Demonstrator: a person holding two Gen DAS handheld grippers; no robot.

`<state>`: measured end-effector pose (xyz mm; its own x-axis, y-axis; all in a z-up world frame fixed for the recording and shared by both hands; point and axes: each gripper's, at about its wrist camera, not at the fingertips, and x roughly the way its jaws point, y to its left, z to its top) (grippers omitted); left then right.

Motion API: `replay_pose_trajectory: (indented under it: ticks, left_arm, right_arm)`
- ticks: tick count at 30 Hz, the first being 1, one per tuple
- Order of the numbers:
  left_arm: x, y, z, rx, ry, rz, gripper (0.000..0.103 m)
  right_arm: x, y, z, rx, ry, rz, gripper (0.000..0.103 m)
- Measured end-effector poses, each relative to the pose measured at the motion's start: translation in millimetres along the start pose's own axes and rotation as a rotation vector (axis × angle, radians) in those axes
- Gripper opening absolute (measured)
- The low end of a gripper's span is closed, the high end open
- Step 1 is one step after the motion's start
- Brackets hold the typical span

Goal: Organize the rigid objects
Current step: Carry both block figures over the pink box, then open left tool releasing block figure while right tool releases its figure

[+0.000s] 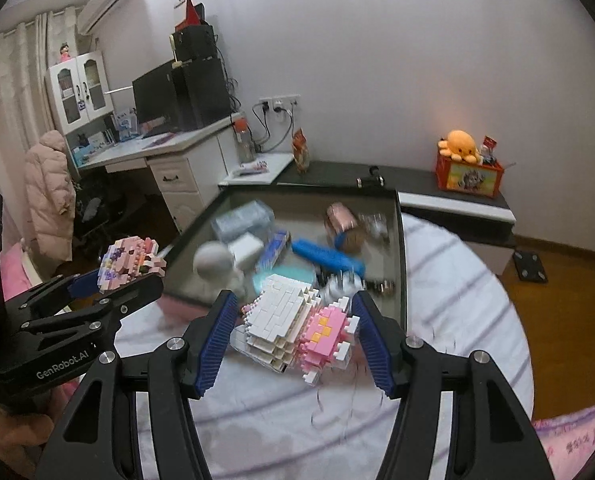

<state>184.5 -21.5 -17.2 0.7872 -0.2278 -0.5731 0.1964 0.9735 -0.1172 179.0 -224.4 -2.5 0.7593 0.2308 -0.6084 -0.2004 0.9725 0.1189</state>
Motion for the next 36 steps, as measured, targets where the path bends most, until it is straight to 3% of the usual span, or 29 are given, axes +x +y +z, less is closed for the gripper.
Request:
replay_pose_trajectory:
  ticks: [4, 9, 16, 21, 23, 25, 27, 29, 36]
  left_arm:
    - [22, 3, 33, 0.008, -0.012, 0.012, 0.060]
    - [68, 7, 59, 0.002, 0.035, 0.009, 0.060]
    - [146, 14, 63, 0.005, 0.174, 0.023, 0.060]
    - [172, 12, 53, 0.020, 0.238, 0.040, 0.061]
    - [177, 11, 48, 0.032, 0.259, 0.052, 0.063]
    - [178, 9, 44, 0.046, 0.266, 0.068, 0.074]
    - [174, 9, 43, 0.048, 0.255, 0.076, 0.092]
    - [165, 10, 41, 0.048, 0.234, 0.076, 0.094]
    - [117, 16, 34, 0.017, 0.139, 0.093, 0.101]
  right_arm:
    - [21, -7, 34, 0.002, 0.007, 0.001, 0.061]
    - [62, -22, 57, 0.028, 0.063, -0.006, 0.061]
    - [126, -50, 54, 0.115, 0.171, -0.010, 0.061]
    - [149, -59, 43, 0.138, 0.222, -0.014, 0.061]
    - [155, -61, 40, 0.140, 0.244, -0.011, 0.062]
    - [157, -63, 36, 0.152, 0.253, -0.011, 0.062]
    - [158, -64, 36, 0.156, 0.260, -0.003, 0.065]
    - [156, -65, 35, 0.161, 0.260, -0.004, 0.081]
    - [129, -72, 30, 0.241, 0.213, 0.042, 0.091]
